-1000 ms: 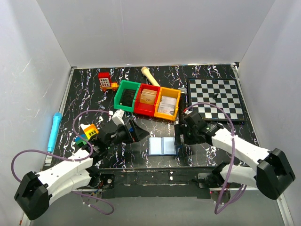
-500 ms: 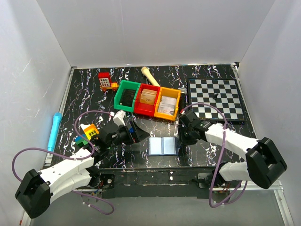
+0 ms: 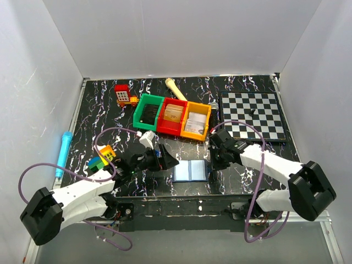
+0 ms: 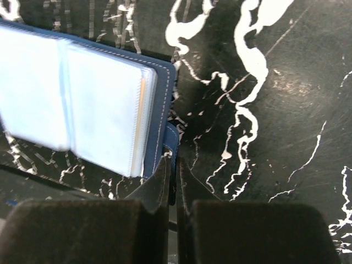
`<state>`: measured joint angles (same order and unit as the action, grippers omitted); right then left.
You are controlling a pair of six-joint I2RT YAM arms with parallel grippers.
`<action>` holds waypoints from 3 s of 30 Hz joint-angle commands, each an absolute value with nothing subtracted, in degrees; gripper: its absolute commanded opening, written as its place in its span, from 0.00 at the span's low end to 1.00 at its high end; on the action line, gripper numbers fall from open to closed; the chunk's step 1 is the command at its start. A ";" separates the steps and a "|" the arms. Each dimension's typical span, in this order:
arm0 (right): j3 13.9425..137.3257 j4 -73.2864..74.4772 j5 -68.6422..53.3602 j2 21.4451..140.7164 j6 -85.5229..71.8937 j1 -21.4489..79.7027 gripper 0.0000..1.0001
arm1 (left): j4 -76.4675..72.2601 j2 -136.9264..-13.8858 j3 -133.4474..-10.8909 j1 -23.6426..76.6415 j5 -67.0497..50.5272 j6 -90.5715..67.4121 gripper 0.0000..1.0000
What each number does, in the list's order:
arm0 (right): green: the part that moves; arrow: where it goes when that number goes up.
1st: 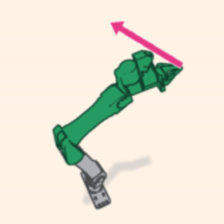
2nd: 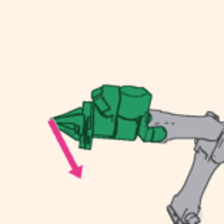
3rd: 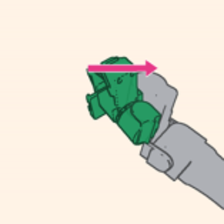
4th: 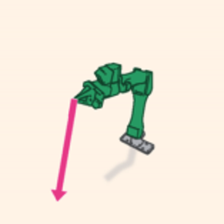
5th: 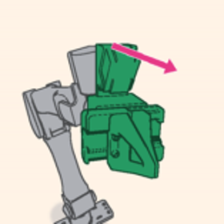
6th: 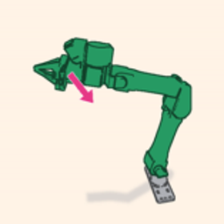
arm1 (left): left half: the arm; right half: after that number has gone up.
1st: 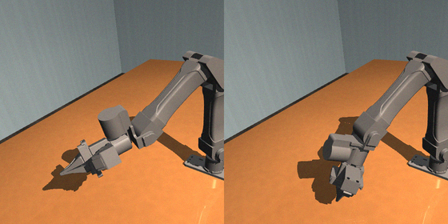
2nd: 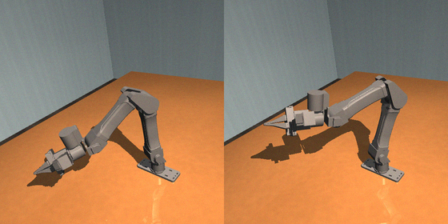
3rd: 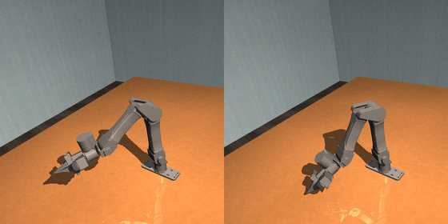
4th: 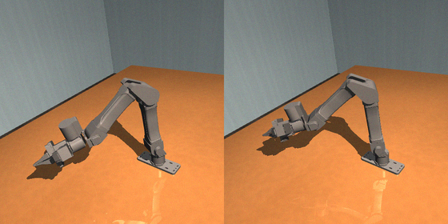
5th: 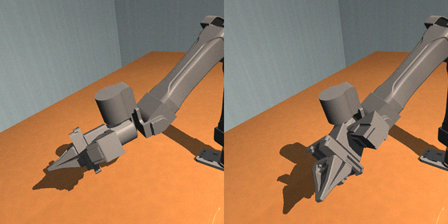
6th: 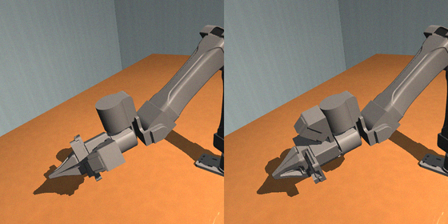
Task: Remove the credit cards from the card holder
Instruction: Remove the credit card from the card holder.
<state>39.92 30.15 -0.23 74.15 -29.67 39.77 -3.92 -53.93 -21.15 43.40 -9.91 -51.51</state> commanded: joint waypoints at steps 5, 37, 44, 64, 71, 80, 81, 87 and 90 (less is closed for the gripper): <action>40.96 27.34 -10.89 64.35 -25.58 39.81 0.01 | -1.58 -62.56 -31.02 51.41 -6.77 -47.20 0.84; 45.70 27.77 -16.00 61.79 -21.88 39.81 0.01 | 4.39 -83.67 -45.17 55.46 -8.17 -39.20 0.67; 45.44 27.77 -16.52 62.05 -21.97 39.81 0.01 | 5.18 -86.04 -46.49 56.08 -7.38 -39.20 0.66; 45.18 27.95 -16.88 62.75 -21.18 39.73 0.01 | 7.38 -84.20 -46.49 56.07 -3.34 -40.17 0.62; 46.05 29.71 -15.99 63.19 -18.20 39.73 0.01 | 8.52 -83.32 -46.85 56.07 -1.85 -39.64 0.64; 47.02 31.38 -16.79 64.86 -14.94 39.81 0.01 | 9.67 -84.20 -48.08 56.07 -0.79 -38.94 0.65; 47.11 31.55 -16.70 65.04 -14.77 39.81 0.01 | 9.49 -83.94 -48.25 56.07 -0.79 -38.85 0.66; 46.93 31.73 -16.61 65.13 -14.24 39.81 0.01 | 8.00 -82.00 -48.42 56.07 -1.06 -38.06 0.71; 47.02 31.82 -16.70 65.21 -14.15 39.81 0.01 | 8.87 -82.96 -49.30 56.07 -1.05 -37.27 0.71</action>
<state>44.58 31.62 -15.62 65.12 -15.44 39.77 9.02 -85.06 -46.63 55.90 -2.07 -38.96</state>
